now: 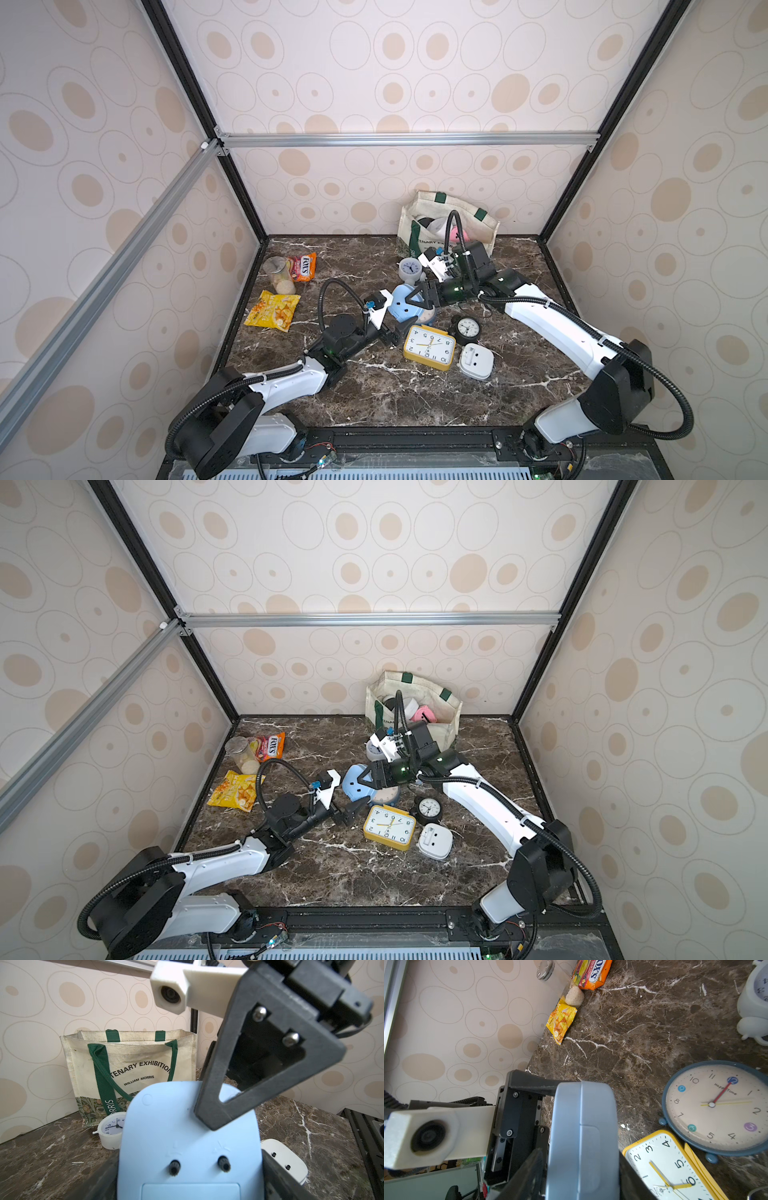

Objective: Put the alarm clock into the canvas bag
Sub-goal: Pick up the alarm from the center of the board.

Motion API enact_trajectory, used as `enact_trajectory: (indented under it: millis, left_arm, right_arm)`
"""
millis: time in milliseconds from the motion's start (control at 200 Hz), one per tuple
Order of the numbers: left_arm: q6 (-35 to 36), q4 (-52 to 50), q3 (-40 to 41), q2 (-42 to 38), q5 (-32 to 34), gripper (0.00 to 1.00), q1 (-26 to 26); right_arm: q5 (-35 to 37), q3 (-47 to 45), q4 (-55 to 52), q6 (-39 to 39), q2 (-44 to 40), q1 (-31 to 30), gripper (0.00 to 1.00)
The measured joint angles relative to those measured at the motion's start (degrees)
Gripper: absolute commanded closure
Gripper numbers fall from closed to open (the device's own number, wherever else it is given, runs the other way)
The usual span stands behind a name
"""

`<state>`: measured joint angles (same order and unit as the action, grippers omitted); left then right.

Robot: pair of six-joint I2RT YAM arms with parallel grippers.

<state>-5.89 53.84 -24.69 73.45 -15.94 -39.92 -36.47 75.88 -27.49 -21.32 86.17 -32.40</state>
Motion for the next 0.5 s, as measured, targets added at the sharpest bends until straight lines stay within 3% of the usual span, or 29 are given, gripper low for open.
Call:
enact_trajectory:
  millis: [265, 320, 335, 350, 500]
  left_arm:
    - [0.3, 0.6, 0.0, 0.3, 0.6, 0.21, -0.1]
    - [0.3, 0.5, 0.0, 0.3, 0.7, 0.16, -0.1]
    - [0.3, 0.5, 0.0, 0.3, 0.7, 0.05, -0.1]
    - [0.3, 0.5, -0.1, 0.3, 0.7, 0.02, -0.1]
    - [-1.2, -1.0, -2.1, 0.3, 0.7, 0.02, -0.1]
  right_arm:
    - [0.0, 0.0, 0.1, -0.7, 0.2, 0.3, 0.69]
    - [0.0, 0.0, 0.1, -0.7, 0.2, 0.3, 0.72]
    - [0.0, 0.0, 0.1, -0.7, 0.2, 0.3, 0.73]
    - [0.0, 0.0, 0.1, -0.6, 0.2, 0.3, 0.74]
    - [0.7, 0.0, -0.2, 0.5, 0.0, 0.1, 0.76]
